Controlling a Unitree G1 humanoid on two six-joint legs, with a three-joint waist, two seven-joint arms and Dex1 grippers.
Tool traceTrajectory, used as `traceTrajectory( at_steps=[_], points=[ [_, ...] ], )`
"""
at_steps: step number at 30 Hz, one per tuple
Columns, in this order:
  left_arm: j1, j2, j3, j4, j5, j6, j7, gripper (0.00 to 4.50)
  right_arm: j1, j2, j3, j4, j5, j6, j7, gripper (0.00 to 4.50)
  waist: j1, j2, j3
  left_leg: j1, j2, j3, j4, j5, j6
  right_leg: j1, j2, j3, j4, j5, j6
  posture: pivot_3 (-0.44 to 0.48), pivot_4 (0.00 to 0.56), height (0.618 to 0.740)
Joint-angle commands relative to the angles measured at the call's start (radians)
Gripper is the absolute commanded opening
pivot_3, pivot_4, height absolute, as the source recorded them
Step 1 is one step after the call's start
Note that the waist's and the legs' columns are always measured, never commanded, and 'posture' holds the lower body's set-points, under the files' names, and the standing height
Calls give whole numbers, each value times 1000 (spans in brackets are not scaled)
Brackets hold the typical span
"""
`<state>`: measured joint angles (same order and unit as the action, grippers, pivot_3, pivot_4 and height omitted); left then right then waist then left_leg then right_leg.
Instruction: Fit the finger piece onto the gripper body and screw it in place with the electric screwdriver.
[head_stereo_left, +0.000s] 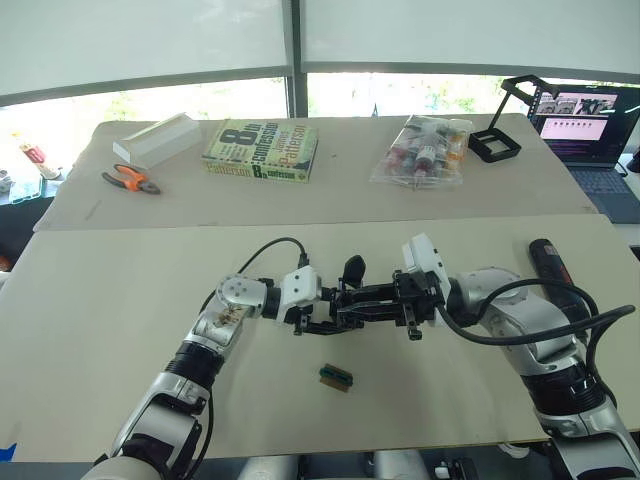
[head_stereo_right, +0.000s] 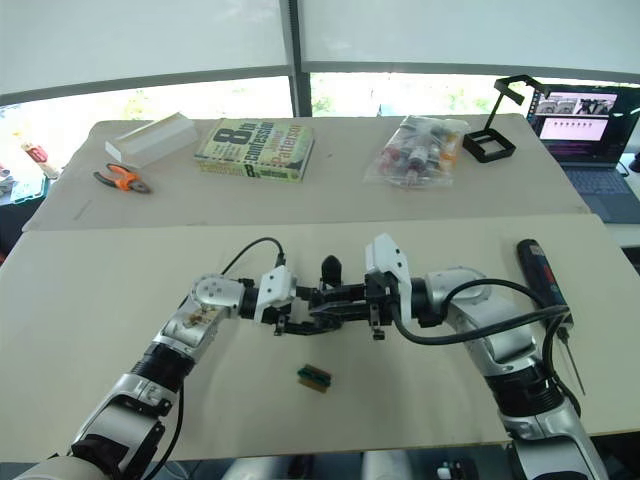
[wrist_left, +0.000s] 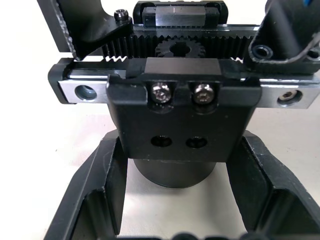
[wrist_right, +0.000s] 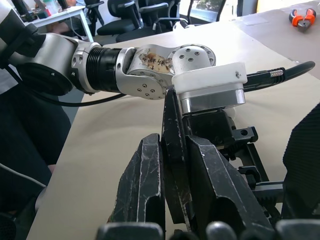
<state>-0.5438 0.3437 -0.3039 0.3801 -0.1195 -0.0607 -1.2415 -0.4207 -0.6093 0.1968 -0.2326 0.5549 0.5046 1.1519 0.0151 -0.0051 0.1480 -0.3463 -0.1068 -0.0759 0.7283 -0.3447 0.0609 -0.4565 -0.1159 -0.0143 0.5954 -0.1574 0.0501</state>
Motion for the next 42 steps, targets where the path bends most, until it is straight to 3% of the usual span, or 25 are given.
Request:
traceTrajectory(
  at_steps=[1,6,14,17,24,37,42],
  points=[
    [-20,-6,9,-8,-7,-3,8,2296,47,-32,37,49,-113,32,-81,312,0,0,-2,0,0,0,0,0,0,0,0,0,0,0,0,0,150,740],
    [-13,-4,11,-16,-10,1,9,2296,53,-48,69,47,-102,45,-63,312,-1,0,-3,1,0,0,0,0,0,0,0,1,1,0,0,0,150,740],
    [-12,1,11,-25,-14,9,6,2296,-24,-69,128,166,-103,14,93,312,-1,0,-5,2,1,0,0,0,0,2,1,1,1,0,0,0,150,740],
    [-7,0,9,-35,-14,12,11,2296,4,-67,108,133,-73,40,70,312,1,0,-5,2,1,0,0,0,0,2,1,1,1,0,0,0,150,740],
    [4,2,14,-49,-16,21,26,2296,119,-37,52,-10,-100,109,-202,312,-1,0,-8,2,1,0,-2,0,0,1,0,2,0,0,0,0,150,740],
    [2,5,17,-58,-20,28,35,2296,25,-124,143,154,-117,67,4,312,2,-1,-13,12,2,0,-7,-1,1,10,1,2,-2,0,0,0,150,740],
    [4,2,14,-61,-24,34,37,2296,59,-109,100,95,-72,118,-49,312,4,-1,-15,12,2,0,-8,-1,1,10,1,2,-2,0,0,0,150,740]
  ],
)
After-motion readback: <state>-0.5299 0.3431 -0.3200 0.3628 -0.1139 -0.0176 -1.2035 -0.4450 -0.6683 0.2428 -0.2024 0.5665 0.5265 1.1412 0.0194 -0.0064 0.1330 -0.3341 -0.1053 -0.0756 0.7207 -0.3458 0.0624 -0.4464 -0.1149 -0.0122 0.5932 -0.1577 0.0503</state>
